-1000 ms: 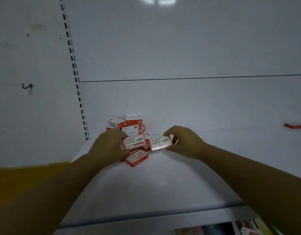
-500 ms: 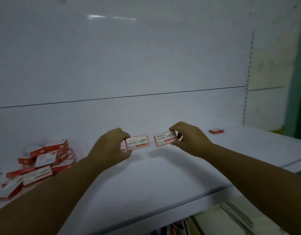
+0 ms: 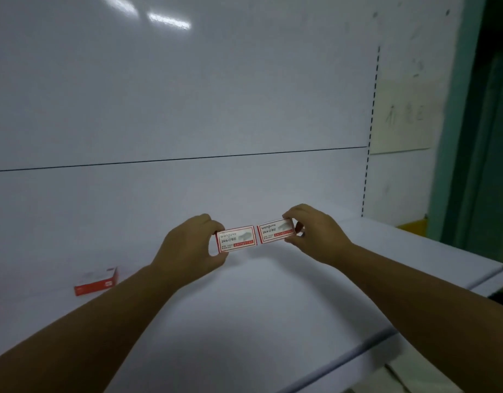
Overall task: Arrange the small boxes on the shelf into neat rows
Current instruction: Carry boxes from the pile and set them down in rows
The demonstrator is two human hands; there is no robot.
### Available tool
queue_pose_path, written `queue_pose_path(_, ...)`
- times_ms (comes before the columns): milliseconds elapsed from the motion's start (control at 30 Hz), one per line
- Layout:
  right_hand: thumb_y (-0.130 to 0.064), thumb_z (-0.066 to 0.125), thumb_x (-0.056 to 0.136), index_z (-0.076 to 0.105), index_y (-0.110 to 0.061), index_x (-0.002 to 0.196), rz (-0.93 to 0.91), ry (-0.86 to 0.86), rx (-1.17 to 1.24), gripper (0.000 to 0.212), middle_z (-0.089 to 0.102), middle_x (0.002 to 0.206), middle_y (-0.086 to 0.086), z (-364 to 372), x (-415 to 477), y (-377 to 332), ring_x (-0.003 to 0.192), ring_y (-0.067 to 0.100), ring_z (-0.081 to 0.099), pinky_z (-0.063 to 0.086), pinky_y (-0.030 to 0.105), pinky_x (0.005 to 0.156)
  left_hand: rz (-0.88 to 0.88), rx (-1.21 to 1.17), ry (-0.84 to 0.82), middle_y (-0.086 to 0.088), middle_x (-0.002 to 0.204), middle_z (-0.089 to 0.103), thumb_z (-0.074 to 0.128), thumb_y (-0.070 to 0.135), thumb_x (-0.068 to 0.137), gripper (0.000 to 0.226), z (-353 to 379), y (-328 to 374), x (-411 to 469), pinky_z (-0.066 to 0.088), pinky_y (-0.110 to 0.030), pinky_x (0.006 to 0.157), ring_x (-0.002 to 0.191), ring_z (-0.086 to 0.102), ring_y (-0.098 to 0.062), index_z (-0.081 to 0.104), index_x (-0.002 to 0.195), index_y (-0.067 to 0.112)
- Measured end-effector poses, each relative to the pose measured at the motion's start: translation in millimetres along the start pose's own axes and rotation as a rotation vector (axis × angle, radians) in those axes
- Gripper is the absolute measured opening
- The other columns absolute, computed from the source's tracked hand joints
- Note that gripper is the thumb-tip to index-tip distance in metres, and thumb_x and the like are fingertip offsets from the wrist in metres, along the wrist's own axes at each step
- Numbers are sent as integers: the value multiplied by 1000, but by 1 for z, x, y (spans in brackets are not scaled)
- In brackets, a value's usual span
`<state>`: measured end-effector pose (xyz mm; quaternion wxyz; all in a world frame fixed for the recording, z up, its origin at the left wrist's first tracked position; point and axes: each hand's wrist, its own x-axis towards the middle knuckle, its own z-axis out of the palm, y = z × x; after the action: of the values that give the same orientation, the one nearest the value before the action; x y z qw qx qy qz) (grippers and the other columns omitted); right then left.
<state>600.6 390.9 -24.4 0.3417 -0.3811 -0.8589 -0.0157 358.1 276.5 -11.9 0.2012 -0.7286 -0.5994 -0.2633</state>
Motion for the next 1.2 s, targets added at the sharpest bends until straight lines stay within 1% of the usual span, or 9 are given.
queue_pose_path(133, -26, 73, 78, 58, -18, 116, 74, 56, -63, 42, 56, 115, -5, -3, 16, 38, 75, 8, 56, 46, 14, 67, 87, -27, 1, 2, 88, 64, 71, 44, 71, 39, 37, -8, 47, 30, -8, 54, 74, 52, -9, 64, 103, 21)
queue_pose_path(233, -25, 72, 78, 57, -20, 118, 125, 48, -114, 43, 55, 117, -6, -17, 19, 59, 76, 6, 56, 43, 12, 66, 128, -70, 16, 2, 86, 64, 73, 42, 70, 37, 53, -2, 68, 32, -12, 53, 73, 53, -10, 66, 99, 21)
queue_pose_path(333, -27, 73, 78, 57, -20, 118, 173, 43, -176, 44, 56, 117, -5, -31, 25, 90, 76, 6, 57, 46, 16, 70, 136, -129, 26, 3, 86, 63, 72, 41, 70, 35, 77, 10, 93, 32, -15, 54, 74, 52, -11, 65, 98, 22)
queue_pose_path(500, -27, 72, 78, 58, -17, 120, 215, 65, -229, 45, 58, 118, -2, -48, 33, 144, 80, 9, 55, 44, 20, 74, 139, -176, -18, 3, 90, 64, 72, 42, 71, 38, 110, 31, 111, 28, -10, 54, 74, 49, -8, 65, 104, 22)
queue_pose_path(700, -27, 74, 77, 56, -16, 122, 182, -16, -147, 50, 58, 118, -1, -39, 45, 207, 78, 9, 55, 41, 19, 71, 23, -161, -106, 9, 95, 63, 68, 47, 73, 42, 146, 56, 133, 32, -9, 55, 77, 52, -9, 63, 110, 26)
queue_pose_path(867, -33, 75, 74, 55, -18, 124, 206, -84, -37, 56, 60, 116, -2, -22, 50, 267, 77, 8, 56, 40, 16, 70, -126, -284, -282, 12, 93, 61, 74, 49, 66, 43, 183, 94, 158, 41, -12, 61, 78, 55, -7, 63, 101, 27)
queue_pose_path(1033, -30, 79, 71, 54, -17, 125, 220, -179, 88, 61, 64, 111, -4, -3, 62, 311, 77, 9, 57, 42, 21, 73, -210, -280, -395, 19, 81, 53, 75, 48, 66, 44, 210, 113, 172, 37, -9, 56, 72, 53, -1, 64, 103, 27)
queue_pose_path(1133, -26, 80, 70, 56, -17, 121, 213, -225, 165, 58, 64, 106, -3, 12, 68, 327, 74, 8, 56, 43, 19, 71, -272, -241, -454, 18, 84, 54, 74, 48, 67, 46, 219, 116, 175, 38, -10, 58, 74, 53, -1, 63, 106, 26)
queue_pose_path(1200, -23, 80, 68, 56, -20, 115, 237, -241, 247, 53, 62, 100, -3, 23, 71, 331, 72, 8, 56, 48, 23, 71, -307, -227, -483, 19, 84, 52, 73, 47, 69, 45, 223, 118, 177, 39, -10, 60, 75, 53, -1, 62, 108, 26)
